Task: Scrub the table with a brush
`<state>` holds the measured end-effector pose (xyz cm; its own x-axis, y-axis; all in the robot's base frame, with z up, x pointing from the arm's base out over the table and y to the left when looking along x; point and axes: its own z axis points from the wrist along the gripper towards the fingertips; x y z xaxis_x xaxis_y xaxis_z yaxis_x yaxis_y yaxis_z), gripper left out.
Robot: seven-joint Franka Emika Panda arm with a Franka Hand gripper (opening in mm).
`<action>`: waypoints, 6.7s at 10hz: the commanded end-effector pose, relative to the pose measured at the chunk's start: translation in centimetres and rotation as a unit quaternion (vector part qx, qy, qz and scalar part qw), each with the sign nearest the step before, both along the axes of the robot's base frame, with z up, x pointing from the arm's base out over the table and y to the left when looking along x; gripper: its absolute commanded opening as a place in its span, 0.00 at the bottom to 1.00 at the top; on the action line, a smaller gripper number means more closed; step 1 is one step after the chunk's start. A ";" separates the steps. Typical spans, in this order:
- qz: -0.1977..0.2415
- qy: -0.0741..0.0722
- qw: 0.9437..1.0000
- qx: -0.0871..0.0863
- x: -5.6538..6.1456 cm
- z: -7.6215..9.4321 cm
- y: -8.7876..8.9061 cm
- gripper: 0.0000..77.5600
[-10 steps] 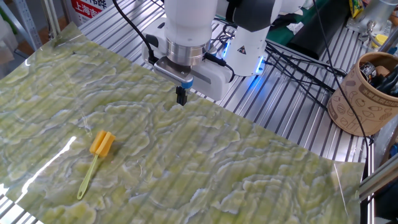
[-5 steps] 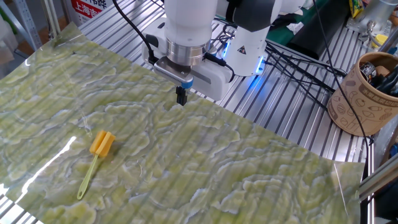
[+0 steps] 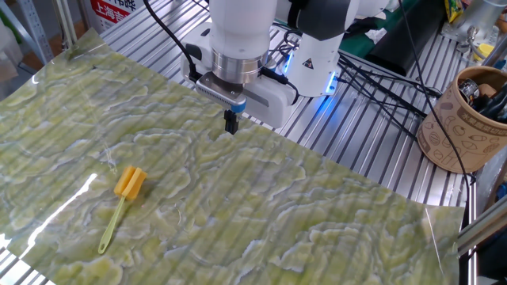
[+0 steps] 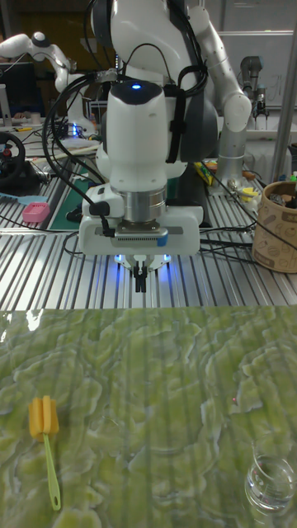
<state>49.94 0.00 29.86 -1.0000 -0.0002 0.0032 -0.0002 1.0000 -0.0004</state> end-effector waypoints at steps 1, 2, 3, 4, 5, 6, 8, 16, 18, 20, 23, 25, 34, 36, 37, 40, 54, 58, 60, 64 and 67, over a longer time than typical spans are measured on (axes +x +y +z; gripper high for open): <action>-0.144 -0.003 0.988 0.055 0.0 0.0 0.0 0.00; -0.144 -0.004 0.988 0.050 0.0 0.0 0.0 0.00; -0.140 -0.008 0.990 0.025 0.0 0.1 0.0 0.00; -0.141 -0.006 0.990 0.028 0.0 0.4 -0.1 0.00; -0.143 -0.006 0.989 0.030 -0.1 0.7 -0.1 0.00; -0.145 -0.005 0.989 0.032 -0.1 1.0 -0.1 0.00; -0.144 -0.005 0.989 0.033 -0.2 1.6 -0.2 0.00; -0.148 0.003 0.987 0.055 -0.4 3.2 -0.5 0.00; -0.137 0.004 0.990 0.026 0.8 3.4 -1.0 0.00; -0.128 0.005 0.991 0.025 2.3 3.6 -1.8 0.00; -0.129 0.009 0.991 0.018 3.6 3.8 -2.5 0.00; -0.130 0.011 0.991 0.014 5.4 3.5 -3.1 0.00; -0.179 0.014 0.984 0.013 7.8 2.4 -3.5 0.00; -0.216 0.024 0.976 0.009 7.8 2.4 -3.5 0.00; -0.228 0.024 0.973 0.008 7.8 2.4 -3.5 0.00; -0.198 0.021 0.980 0.005 7.8 2.4 -3.5 0.00; -0.120 0.019 0.993 0.010 13.8 -2.6 -8.9 0.00; -0.109 0.014 0.994 0.009 14.1 -3.5 -9.7 0.00; -0.099 0.009 0.995 0.010 14.4 -4.3 -10.2 0.00; -0.091 0.006 0.996 0.009 14.8 -5.1 -11.1 0.00; -0.074 -0.001 0.997 0.011 15.2 -6.9 -12.1 0.00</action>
